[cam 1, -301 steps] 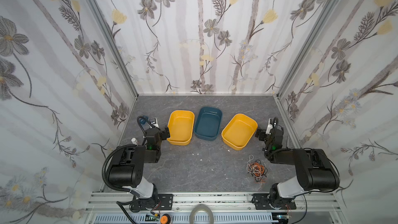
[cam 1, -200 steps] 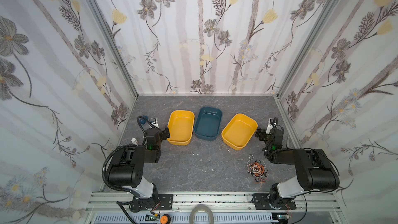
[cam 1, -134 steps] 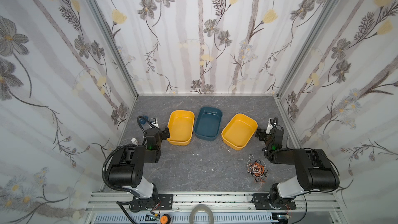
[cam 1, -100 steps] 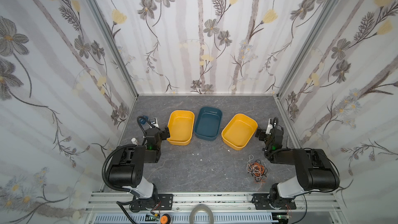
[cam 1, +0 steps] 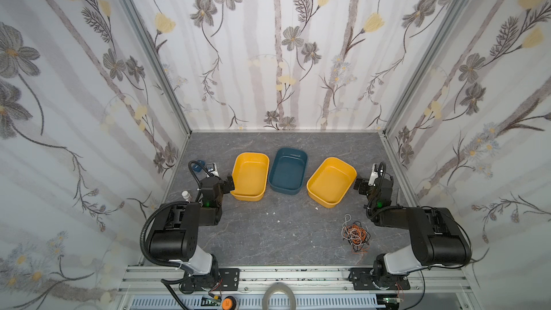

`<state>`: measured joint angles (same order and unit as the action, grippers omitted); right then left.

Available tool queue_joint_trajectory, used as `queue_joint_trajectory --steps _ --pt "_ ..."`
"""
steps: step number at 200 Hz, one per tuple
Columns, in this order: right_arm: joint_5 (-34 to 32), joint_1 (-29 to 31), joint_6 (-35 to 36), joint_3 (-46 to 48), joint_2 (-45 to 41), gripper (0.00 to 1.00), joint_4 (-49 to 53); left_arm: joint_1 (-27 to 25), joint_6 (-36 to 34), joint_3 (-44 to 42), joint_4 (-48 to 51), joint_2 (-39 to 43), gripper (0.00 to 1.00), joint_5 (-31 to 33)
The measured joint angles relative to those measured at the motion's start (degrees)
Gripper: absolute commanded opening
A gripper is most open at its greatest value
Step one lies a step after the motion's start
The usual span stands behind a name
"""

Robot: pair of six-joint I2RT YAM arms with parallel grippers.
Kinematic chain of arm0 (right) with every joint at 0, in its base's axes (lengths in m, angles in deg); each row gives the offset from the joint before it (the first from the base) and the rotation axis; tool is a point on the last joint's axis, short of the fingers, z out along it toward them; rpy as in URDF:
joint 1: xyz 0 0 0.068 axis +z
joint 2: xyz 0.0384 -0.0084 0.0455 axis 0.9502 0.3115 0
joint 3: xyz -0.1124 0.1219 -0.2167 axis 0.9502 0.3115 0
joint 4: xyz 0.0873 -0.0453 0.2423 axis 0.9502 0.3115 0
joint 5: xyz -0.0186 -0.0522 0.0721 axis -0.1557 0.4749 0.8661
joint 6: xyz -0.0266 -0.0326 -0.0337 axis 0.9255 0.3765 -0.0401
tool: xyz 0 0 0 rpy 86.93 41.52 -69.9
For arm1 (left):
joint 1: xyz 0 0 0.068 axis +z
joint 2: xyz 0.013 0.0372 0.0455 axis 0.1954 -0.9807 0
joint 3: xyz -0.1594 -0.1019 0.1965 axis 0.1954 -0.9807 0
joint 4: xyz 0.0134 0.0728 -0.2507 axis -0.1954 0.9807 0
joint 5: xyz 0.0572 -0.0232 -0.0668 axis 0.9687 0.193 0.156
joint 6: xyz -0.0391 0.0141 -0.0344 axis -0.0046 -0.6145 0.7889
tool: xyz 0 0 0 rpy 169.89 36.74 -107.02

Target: Untangle the cables

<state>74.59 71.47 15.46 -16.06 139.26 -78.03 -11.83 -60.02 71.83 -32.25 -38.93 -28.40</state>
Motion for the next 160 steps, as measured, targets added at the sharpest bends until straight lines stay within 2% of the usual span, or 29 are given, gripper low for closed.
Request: queue_joint_trajectory --steps 30,70,114,133,160 --pt "0.6 -0.8 -1.0 -3.6 -6.7 0.99 7.7 0.6 0.9 4.6 8.2 5.8 1.0 0.8" --pt "3.6 -0.9 -3.0 -12.9 -12.7 0.99 25.6 0.5 1.0 11.5 22.3 12.6 1.0 1.5" --pt "8.2 -0.4 -12.6 -22.3 -15.4 0.99 49.2 0.2 4.4 19.4 35.4 17.2 1.0 -2.8" --pt "10.8 0.0 -17.1 -25.1 -15.4 0.97 59.6 -1.8 6.9 20.7 40.2 17.7 1.0 -5.2" --pt "12.4 1.2 -22.3 -26.0 -16.3 0.96 72.5 -7.6 10.3 20.7 44.6 18.7 1.0 -7.8"
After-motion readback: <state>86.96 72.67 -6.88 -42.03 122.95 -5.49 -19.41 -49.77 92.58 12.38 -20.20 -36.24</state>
